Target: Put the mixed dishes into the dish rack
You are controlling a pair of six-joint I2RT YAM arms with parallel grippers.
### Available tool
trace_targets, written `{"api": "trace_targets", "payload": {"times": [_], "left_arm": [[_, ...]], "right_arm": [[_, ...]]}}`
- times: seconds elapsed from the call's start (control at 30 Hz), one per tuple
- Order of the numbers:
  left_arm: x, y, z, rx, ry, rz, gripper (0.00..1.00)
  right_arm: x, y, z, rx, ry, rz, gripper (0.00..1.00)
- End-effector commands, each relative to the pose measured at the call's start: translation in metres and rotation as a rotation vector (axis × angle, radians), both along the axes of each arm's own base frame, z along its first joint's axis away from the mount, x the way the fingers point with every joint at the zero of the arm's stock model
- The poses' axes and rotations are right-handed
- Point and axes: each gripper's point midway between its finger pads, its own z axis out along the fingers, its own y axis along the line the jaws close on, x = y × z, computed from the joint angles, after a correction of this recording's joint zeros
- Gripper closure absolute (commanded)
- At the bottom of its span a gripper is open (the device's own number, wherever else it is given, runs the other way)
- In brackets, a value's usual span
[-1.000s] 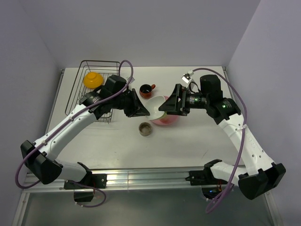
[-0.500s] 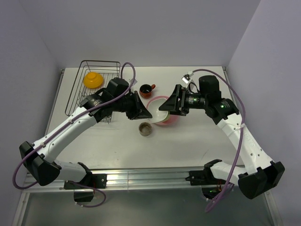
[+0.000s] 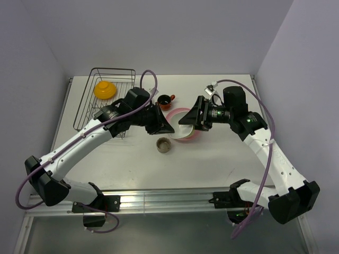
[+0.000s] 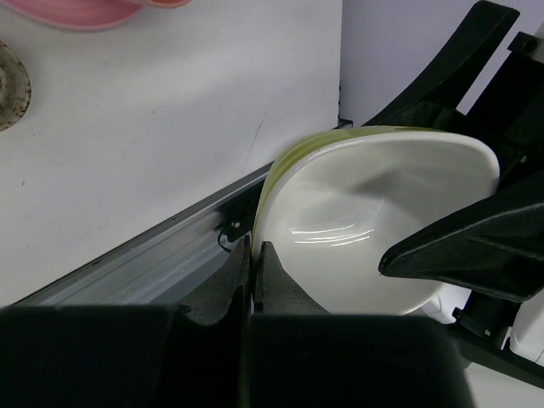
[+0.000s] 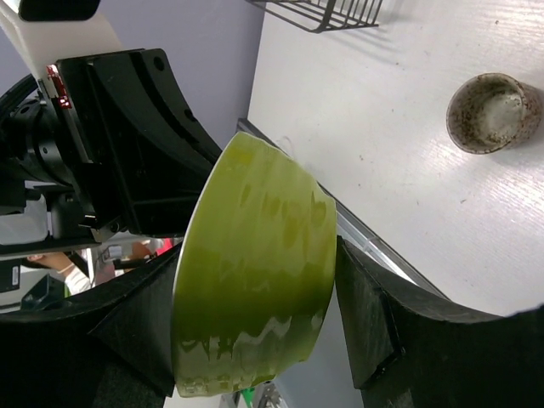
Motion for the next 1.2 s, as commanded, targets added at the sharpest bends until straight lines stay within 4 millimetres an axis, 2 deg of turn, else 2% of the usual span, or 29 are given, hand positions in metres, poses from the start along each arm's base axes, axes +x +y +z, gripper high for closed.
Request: {"api": "trace_targets", "payload": {"times": [0.0,0.1,0.27,0.37,0.47,0.5,0.57,0.6,0.67,0.77,0.9,1.1,1.17], "left_arm": [[0.008,-0.010,0.033,-0.065,-0.070,0.009,1.00],[0.010,-0.011,0.031,-0.048,-0.075,0.007,1.00],[0.014,-0.012,0.032,-0.025,-0.089,0.009,1.00],[0.016,-0.012,0.033,-0.015,-0.100,0.008,1.00],[0.017,-0.014,0.034,-0.016,-0.105,-0.002,1.00],[0.016,-0.015,0.036,-0.024,-0.112,-0.004,1.00],[0.016,-0.016,0.038,-0.031,-0.115,-0.010,0.98],[0.016,-0.016,0.039,-0.033,-0.118,-0.014,0.95],[0.016,-0.018,0.039,-0.038,-0.120,-0.024,0.90],[0.014,-0.019,0.042,-0.051,-0.131,-0.041,0.78],[0.010,-0.020,0.045,-0.080,-0.152,-0.068,0.55],[0.005,-0.016,0.055,-0.110,-0.202,-0.090,0.38],[0.005,-0.014,0.054,-0.106,-0.207,-0.091,0.37]], "right_arm": [[-0.001,0.000,0.013,0.034,-0.059,-0.002,0.30],[-0.003,0.000,0.014,0.036,-0.058,0.000,0.31],[-0.005,0.002,0.013,0.037,-0.044,0.004,0.41],[-0.006,0.004,0.015,0.045,-0.040,0.007,0.51],[-0.006,0.005,0.020,0.051,-0.048,0.009,0.64],[-0.005,0.005,0.019,0.049,-0.044,0.006,0.71],[-0.003,0.006,0.022,0.048,-0.053,0.005,0.76],[-0.003,0.006,0.022,0.046,-0.052,0.003,0.83],[-0.002,0.005,0.024,0.045,-0.057,-0.002,0.88],[0.000,0.006,0.024,0.043,-0.054,0.000,0.99],[-0.001,0.006,0.026,0.044,-0.059,-0.001,1.00],[-0.003,0.005,0.032,0.052,-0.061,0.001,1.00],[-0.004,0.005,0.036,0.058,-0.067,0.001,1.00]]}}
